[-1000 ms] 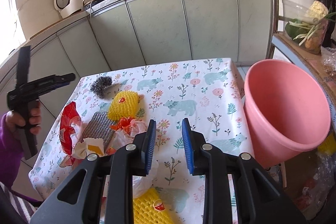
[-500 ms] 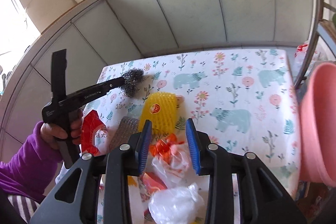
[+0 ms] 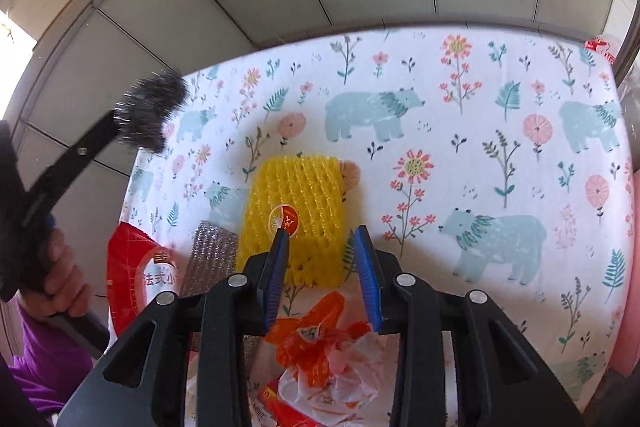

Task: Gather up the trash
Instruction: 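Grasp the steel wool with the left tool while the right tool grasps the yellow foam net, then drop the steel wool into the pink bucket while the right tool drops the yellow foam net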

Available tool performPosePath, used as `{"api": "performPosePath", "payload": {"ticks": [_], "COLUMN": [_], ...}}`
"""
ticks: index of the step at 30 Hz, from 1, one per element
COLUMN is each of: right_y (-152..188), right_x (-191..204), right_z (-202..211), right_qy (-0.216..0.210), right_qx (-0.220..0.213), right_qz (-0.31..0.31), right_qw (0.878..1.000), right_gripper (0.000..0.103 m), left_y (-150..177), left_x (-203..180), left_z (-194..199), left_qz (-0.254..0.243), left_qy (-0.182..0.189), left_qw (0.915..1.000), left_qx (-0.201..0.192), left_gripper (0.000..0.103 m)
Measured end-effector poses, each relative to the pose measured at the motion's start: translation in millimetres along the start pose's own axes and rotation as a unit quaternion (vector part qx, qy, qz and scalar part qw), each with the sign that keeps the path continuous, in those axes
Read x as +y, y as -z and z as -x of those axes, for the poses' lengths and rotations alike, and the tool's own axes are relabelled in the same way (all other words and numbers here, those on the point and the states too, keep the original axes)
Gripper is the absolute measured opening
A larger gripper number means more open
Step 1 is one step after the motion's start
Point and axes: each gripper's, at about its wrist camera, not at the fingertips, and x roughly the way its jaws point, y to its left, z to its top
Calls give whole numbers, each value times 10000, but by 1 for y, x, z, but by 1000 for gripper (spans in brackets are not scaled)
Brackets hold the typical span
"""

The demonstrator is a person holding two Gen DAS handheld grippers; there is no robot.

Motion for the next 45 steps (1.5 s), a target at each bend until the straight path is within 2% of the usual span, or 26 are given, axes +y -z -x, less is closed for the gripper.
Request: {"api": "performPosePath", "payload": {"ticks": [3,6,7,15,21,24,31,45], "right_y": [3,8,7,18,38,47,67,92], "right_x": [4,8,10,13,8,8,-1,-27], "right_z": [-1,2,5,62,115,131,159,181], "right_qy": [-26,-85,-95,-281,-207,-175,-144,-171], "right_qx": [-41,-154,-229,-1121,-1911,-2154,-2495,-2823], "right_qz": [43,98,122,197,214,202,115,-103], "right_qw": [10000,9998,9996,9931,9811,9762,9682,9591], "right_gripper": [34,12,9,8,7,8,8,8], "left_y": [0,1,1,3,3,1,-1,-7], "left_x": [-2,-2,-3,-11,-27,-40,-67,-106], "left_z": [12,22,25,50,72,80,96,105], "left_qz": [58,56,44,36,-91,-211,-460,-859], "left_qy": [46,29,27,62,169,234,406,575], "left_qw": [9999,9998,9997,9991,9979,9971,9948,9911], "left_qx": [-106,-197,-221,-421,-615,-693,-818,-842], "left_gripper": [2,2,2,2,1,1,1,1]}}
